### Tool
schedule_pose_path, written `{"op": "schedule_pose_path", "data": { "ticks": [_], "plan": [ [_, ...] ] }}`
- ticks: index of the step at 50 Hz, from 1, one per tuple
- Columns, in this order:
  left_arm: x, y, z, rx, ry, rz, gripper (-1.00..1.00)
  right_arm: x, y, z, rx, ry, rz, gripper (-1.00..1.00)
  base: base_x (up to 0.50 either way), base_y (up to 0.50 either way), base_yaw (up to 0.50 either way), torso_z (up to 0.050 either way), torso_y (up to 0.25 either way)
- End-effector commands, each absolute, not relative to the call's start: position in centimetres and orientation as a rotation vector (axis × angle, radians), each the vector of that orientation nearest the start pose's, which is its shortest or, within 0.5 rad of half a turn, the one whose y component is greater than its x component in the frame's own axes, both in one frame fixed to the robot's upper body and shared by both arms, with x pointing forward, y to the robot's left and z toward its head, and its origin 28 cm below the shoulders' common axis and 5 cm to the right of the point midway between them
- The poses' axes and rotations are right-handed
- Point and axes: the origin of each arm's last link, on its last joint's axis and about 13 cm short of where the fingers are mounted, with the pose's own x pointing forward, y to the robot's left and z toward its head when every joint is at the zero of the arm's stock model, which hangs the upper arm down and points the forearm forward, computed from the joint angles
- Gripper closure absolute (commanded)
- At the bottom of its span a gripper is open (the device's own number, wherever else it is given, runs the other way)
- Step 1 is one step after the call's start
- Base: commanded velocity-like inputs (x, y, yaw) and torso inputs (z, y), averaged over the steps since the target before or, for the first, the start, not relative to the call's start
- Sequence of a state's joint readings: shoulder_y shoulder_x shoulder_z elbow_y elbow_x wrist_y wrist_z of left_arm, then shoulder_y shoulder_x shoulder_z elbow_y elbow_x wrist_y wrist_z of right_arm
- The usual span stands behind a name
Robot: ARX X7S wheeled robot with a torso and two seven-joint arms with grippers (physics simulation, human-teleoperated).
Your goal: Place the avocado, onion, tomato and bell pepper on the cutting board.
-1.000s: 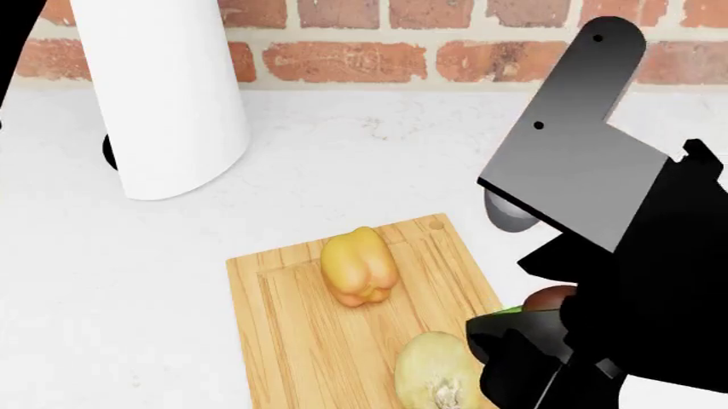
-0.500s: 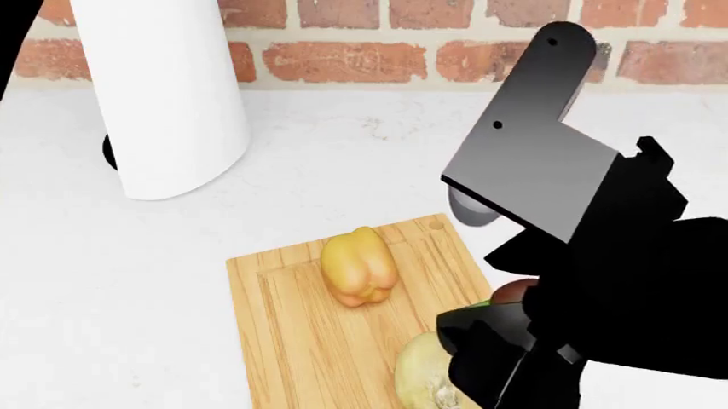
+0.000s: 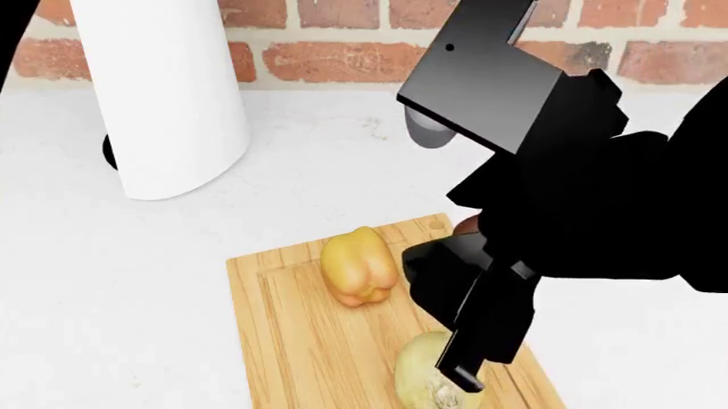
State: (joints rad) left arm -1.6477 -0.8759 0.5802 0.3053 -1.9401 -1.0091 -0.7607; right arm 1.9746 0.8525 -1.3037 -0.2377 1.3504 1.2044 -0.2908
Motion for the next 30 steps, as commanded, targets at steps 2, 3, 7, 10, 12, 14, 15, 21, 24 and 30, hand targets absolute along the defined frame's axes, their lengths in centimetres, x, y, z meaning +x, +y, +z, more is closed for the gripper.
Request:
{"op": "schedule_pose_path", "data": {
  "ticks": [2,3,7,10,12,14,15,21,24,30],
  "plan": [
    [20.7,25.2,38.8,0.106,-0.059,-0.397,-1.00,27.7,-15.0,36.6,-0.710,0.446,0.825,1.00,0.00,0.00,0.00,0.000,0.000],
    [20.7,25.2,38.8,0.106,-0.059,-0.397,-1.00,27.8,-14.9,36.6,-0.709,0.446,0.826,1.00,0.00,0.00,0.00,0.000,0.000],
    [20.7,25.2,38.9,0.108,-0.061,-0.399,-1.00,28.4,-14.7,36.7,-0.707,0.443,0.826,1.00,0.00,0.00,0.00,0.000,0.000],
    [20.7,25.2,38.9,0.108,-0.061,-0.396,-1.00,28.9,-14.4,36.6,-0.704,0.441,0.838,1.00,0.00,0.00,0.00,0.000,0.000],
    [20.7,25.2,38.9,0.109,-0.061,-0.396,-1.00,29.2,-14.2,36.5,-0.705,0.441,0.848,1.00,0.00,0.00,0.00,0.000,0.000],
    [20.7,25.2,39.0,0.109,-0.061,-0.396,-1.00,29.4,-14.0,36.4,-0.705,0.439,0.854,1.00,0.00,0.00,0.00,0.000,0.000],
    [20.7,25.3,39.0,0.111,-0.062,-0.395,-1.00,29.6,-13.8,36.3,-0.704,0.438,0.861,1.00,0.00,0.00,0.00,0.000,0.000],
    [20.7,25.4,38.9,0.111,-0.060,-0.390,-1.00,29.9,-13.2,35.8,-0.700,0.436,0.889,1.00,0.00,0.00,0.00,0.000,0.000],
    [20.7,25.4,38.8,0.109,-0.060,-0.389,-1.00,30.1,-12.9,35.8,-0.701,0.432,0.898,1.00,0.00,0.00,0.00,0.000,0.000],
    [20.6,25.4,38.9,0.111,-0.061,-0.386,-1.00,30.5,-12.5,35.6,-0.697,0.428,0.911,1.00,0.00,0.00,0.00,0.000,0.000]
  ]
}}
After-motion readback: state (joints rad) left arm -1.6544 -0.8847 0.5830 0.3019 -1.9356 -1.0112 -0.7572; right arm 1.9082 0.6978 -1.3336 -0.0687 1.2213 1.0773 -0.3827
